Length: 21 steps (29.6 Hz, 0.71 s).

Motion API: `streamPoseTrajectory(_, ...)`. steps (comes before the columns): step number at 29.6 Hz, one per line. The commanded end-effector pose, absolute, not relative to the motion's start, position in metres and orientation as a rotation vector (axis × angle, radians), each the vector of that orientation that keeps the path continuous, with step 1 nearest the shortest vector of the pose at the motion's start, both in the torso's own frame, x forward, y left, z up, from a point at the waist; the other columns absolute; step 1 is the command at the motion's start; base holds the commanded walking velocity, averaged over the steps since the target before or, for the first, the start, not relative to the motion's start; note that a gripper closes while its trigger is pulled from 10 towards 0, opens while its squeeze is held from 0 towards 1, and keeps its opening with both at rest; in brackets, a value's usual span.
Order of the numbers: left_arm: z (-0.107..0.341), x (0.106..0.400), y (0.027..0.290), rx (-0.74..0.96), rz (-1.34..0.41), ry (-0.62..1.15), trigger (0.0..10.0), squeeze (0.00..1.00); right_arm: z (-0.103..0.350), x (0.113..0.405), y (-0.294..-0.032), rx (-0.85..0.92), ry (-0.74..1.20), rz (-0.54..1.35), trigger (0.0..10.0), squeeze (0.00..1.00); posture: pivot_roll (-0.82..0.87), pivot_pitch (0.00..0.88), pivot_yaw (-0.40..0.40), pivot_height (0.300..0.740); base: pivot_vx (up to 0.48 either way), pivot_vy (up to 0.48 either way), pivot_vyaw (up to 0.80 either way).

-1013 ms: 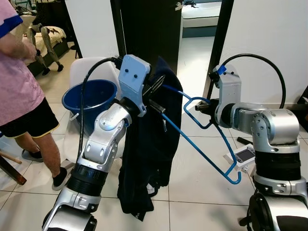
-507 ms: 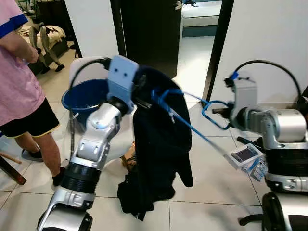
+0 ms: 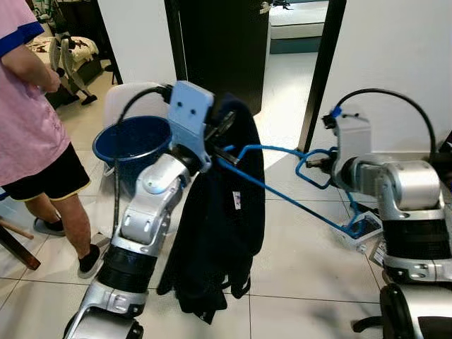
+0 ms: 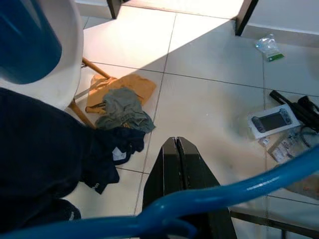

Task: Hang hanger

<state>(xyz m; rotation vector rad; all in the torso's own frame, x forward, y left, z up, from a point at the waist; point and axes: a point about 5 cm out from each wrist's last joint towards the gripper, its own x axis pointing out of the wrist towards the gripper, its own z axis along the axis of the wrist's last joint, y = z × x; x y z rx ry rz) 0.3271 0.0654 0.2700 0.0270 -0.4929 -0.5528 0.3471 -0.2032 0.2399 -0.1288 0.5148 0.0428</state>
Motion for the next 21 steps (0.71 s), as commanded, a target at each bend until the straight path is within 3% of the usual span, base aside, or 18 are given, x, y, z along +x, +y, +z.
streamPoseTrajectory(1,0.271,0.325,0.063,0.036,-0.537,-0.497,10.0,0.00,0.244,0.346,-0.195,-0.135,0.505,0.073,10.0,0.00,-0.04,0.000,0.050,0.740,0.000,0.000,0.00)
streamPoseTrajectory(7,0.262,0.335,0.071,0.202,-0.415,-0.452,10.0,0.00,0.252,0.344,-0.193,-0.120,0.488,0.089,10.0,0.00,-0.04,0.000,0.051,0.740,0.000,0.000,0.00)
streamPoseTrajectory(11,0.261,0.336,0.073,0.211,-0.402,-0.448,10.0,0.00,0.253,0.344,-0.193,-0.115,0.481,0.091,10.0,0.00,-0.05,0.000,0.052,0.740,0.000,0.000,0.00)
streamPoseTrajectory(15,0.267,0.346,0.092,0.226,-0.296,-0.439,10.0,0.00,0.256,0.345,-0.209,-0.149,0.463,0.049,10.0,0.00,-0.04,0.000,0.052,0.740,0.000,0.000,0.00)
streamPoseTrajectory(21,0.266,0.348,0.099,0.216,-0.243,-0.423,10.0,0.00,0.262,0.345,-0.204,-0.152,0.408,0.082,10.0,0.00,-0.04,0.000,0.056,0.740,0.000,0.000,0.00)
